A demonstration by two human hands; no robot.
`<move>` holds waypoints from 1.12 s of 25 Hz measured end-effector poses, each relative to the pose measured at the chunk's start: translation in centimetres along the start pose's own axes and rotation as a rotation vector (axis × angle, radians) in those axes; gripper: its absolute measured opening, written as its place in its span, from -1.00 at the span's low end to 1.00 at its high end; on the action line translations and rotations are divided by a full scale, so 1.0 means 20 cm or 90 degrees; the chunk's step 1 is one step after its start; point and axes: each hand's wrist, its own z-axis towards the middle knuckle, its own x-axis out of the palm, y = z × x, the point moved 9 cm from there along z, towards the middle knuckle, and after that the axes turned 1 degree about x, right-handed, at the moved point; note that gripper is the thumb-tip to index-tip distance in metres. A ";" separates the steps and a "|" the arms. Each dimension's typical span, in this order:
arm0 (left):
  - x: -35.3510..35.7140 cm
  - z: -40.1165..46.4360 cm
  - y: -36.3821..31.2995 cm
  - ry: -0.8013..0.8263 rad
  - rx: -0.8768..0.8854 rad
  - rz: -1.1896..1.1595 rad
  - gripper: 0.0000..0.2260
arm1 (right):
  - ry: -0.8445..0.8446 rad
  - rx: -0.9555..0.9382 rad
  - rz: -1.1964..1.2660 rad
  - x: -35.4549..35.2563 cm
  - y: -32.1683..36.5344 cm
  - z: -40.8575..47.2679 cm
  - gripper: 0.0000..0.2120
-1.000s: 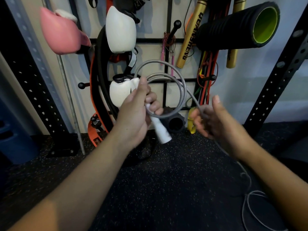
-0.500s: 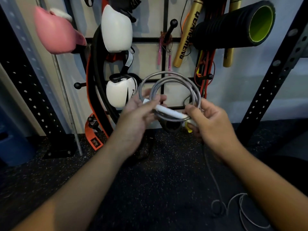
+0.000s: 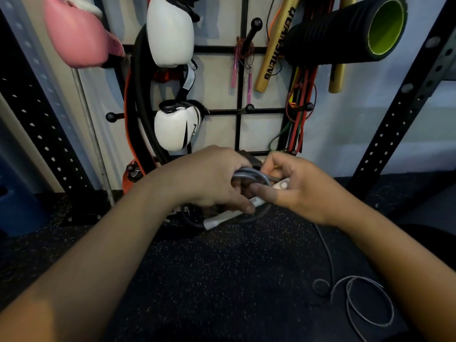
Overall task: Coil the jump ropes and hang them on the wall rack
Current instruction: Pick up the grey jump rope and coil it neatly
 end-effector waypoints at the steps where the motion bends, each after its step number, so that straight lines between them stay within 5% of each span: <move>1: 0.01 0.00 0.01 0.013 -0.007 0.009 -0.67 | 0.001 0.001 -0.002 0.01 0.00 0.00 -0.79; 6: 0.03 -0.01 -0.01 0.002 0.020 0.008 -0.71 | 0.018 -0.006 -0.055 0.05 0.04 -0.01 -0.76; 13: 0.02 -0.02 0.02 0.031 0.072 -0.166 -0.87 | -0.067 0.008 0.144 0.01 0.08 -0.04 -0.65; 20: 0.09 -0.02 0.05 0.066 0.053 -0.162 -0.71 | -0.067 -0.010 0.140 0.01 0.08 -0.05 -0.71; 26: -0.10 -0.02 0.21 -0.266 0.032 -0.762 -0.53 | -0.130 0.146 0.324 -0.15 -0.08 -0.05 -0.34; 28: -0.06 -0.01 0.20 -0.361 0.025 -0.910 -0.66 | -0.107 0.149 0.288 -0.07 -0.05 -0.05 -0.33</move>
